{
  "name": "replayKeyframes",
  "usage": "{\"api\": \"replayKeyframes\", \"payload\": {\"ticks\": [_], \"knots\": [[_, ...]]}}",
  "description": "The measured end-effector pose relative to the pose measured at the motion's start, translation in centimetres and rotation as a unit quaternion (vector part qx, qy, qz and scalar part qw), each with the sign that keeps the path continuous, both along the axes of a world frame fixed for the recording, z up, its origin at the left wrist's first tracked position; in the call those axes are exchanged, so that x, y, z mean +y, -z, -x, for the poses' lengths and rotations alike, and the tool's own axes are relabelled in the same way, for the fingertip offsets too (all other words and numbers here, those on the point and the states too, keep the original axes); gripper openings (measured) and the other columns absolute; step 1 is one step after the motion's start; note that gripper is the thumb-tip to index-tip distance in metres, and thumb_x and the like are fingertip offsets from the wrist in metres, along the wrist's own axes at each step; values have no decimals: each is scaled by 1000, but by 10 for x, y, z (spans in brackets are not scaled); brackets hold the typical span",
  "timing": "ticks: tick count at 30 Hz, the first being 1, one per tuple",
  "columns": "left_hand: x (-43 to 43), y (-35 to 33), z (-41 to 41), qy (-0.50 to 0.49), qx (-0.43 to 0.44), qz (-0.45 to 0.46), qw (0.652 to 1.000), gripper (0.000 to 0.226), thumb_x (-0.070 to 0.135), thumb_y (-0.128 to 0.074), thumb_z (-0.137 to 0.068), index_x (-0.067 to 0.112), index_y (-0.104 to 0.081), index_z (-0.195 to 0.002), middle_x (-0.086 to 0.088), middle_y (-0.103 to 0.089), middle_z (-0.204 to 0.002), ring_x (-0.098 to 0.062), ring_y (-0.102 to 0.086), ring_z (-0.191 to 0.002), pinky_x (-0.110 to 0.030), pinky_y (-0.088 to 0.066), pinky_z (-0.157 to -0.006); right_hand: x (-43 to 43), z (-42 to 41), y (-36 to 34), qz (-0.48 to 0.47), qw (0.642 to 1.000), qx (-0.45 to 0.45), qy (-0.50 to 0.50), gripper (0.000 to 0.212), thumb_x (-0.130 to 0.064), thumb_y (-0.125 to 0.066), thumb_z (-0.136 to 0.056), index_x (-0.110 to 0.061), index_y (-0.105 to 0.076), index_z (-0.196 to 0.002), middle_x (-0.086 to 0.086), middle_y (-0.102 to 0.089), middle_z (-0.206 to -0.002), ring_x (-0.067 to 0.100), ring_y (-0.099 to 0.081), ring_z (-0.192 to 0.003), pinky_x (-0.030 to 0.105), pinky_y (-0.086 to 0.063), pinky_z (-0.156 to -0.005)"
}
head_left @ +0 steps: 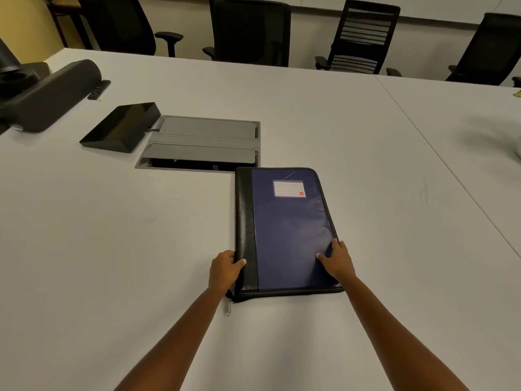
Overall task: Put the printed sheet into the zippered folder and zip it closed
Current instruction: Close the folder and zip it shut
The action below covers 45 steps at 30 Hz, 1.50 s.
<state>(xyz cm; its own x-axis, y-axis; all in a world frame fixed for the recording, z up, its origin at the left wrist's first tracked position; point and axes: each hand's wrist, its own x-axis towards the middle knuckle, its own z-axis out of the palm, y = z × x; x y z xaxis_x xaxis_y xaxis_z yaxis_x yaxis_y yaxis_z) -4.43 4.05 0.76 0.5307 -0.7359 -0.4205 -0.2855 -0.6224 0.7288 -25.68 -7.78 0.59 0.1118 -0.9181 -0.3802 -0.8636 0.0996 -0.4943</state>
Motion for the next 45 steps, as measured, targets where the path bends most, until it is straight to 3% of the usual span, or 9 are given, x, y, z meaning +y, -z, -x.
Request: {"api": "replayKeyframes", "payload": {"ticks": [6,11,16,24,28,31,37,42,45], "knots": [[23,10,-15,89,-19,62,994,16,11,-57,-90,24,-59,-80,1,-56,-75,-19,-51,-83,-23,-40,-75,48,-23,25,109,990,89,10,52,-26,-35,-96,-2,-20,-141,21,-14,-153,36,-11,-141,51,-13,-114],[53,22,-29,170,-37,106,979,32,8,-52,-91,8,-56,-122,-4,-61,-103,-12,-53,-99,-22,-43,-90,92,-51,38,169,986,15,5,48,-25,-31,-96,-1,-29,-139,21,-22,-151,37,-14,-142,47,-10,-116],[79,32,-38,266,-64,124,954,41,29,-42,-72,14,-58,-106,8,-57,-103,-6,-54,-100,-16,-43,-88,141,-79,43,212,973,-81,28,61,-39,-20,-86,-1,-49,-124,23,-38,-143,38,-26,-137,41,-12,-112],[81,43,-40,288,-97,156,940,20,19,-53,-78,8,-62,-93,3,-57,-107,1,-47,-98,-10,-40,-84,180,-97,59,252,960,-119,-9,27,-33,-39,-81,-14,-46,-98,24,-35,-144,36,-25,-136,47,-33,-106],[80,44,-41,279,-94,173,940,23,10,-60,-84,6,-60,-107,8,-52,-102,11,-50,-90,-2,-39,-82,186,-105,60,269,957,-93,-47,27,-45,-47,-78,-19,-46,-87,25,-33,-145,35,-20,-137,44,-29,-106],[79,45,-41,277,-90,174,941,26,14,-60,-84,3,-60,-108,10,-49,-105,-7,-55,-98,-11,-44,-82,187,-109,61,289,954,-40,-65,32,-52,-49,-75,-21,-48,-78,27,-39,-141,39,-28,-134,45,-30,-102],[78,48,-42,271,-86,167,944,21,10,-63,-84,-2,-62,-101,12,-47,-109,-12,-53,-106,-27,-52,-88,187,-120,54,288,956,31,-52,24,-42,-63,-66,-22,-50,-71,27,-52,-131,45,-47,-121,55,-47,-86],[77,48,-43,273,-88,171,943,9,13,-64,-85,14,-56,-82,10,-49,-113,-10,-52,-108,-12,-46,-83,185,-113,57,288,954,31,-80,21,-27,-76,-66,-21,-57,-70,27,-51,-132,46,-44,-123,56,-47,-87],[76,50,-45,288,-109,173,936,5,13,-63,-86,8,-61,-86,0,-56,-117,-14,-53,-109,-21,-49,-86,182,-108,57,289,952,39,-93,25,-22,-84,-60,-20,-60,-67,24,-56,-128,45,-49,-119,54,-50,-83]]}}
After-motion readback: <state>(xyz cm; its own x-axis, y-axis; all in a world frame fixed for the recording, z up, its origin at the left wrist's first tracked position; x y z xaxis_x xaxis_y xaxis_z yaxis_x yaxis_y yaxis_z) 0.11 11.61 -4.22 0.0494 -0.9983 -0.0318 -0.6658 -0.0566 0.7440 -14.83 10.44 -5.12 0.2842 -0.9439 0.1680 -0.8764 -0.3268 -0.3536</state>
